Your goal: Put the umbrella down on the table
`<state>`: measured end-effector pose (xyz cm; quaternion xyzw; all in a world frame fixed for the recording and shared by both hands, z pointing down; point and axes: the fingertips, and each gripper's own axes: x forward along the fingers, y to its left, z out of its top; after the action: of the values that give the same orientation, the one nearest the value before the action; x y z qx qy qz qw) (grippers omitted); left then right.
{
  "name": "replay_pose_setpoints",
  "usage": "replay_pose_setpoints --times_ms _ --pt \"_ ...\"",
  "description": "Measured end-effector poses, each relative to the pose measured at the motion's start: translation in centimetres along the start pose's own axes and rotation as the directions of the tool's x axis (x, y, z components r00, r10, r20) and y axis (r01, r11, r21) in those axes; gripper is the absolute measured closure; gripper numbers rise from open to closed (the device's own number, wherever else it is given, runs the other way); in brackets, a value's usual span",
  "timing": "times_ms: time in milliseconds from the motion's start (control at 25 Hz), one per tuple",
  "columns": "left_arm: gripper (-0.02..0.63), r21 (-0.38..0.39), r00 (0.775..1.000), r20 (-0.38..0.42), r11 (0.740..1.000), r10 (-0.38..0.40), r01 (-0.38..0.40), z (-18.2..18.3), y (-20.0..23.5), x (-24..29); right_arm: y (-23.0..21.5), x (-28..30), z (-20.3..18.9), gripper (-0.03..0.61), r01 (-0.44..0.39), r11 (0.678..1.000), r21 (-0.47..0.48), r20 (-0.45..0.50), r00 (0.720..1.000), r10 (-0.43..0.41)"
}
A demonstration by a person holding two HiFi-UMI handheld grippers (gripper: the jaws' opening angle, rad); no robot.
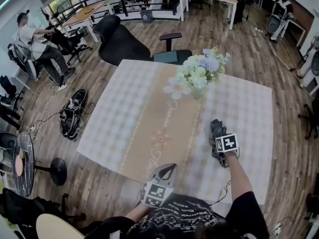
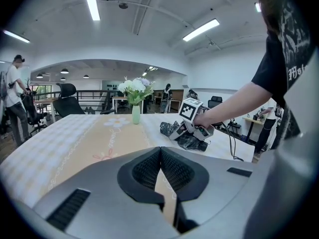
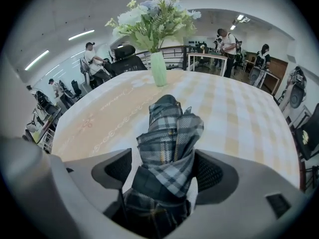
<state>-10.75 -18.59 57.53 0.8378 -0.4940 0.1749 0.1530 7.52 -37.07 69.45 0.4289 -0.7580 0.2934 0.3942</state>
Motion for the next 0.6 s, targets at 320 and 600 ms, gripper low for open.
replay_pose_setpoints --times_ms 320,600 --pt "0.595 -0.015 1.000 0.010 1.000 -0.016 0.016 0.0 -0.9 0.2 1.1 -6.2 3.3 0.179 0.021 0.998 -0.067 0.187 0.982 -0.008" --pt "0.595 -0.054 0.996 0.067 0.997 -0.051 0.055 1.4 -2.0 1.1 3.8 -12.0 3.5 0.179 0.026 0.995 -0.094 0.354 0.935 0.009"
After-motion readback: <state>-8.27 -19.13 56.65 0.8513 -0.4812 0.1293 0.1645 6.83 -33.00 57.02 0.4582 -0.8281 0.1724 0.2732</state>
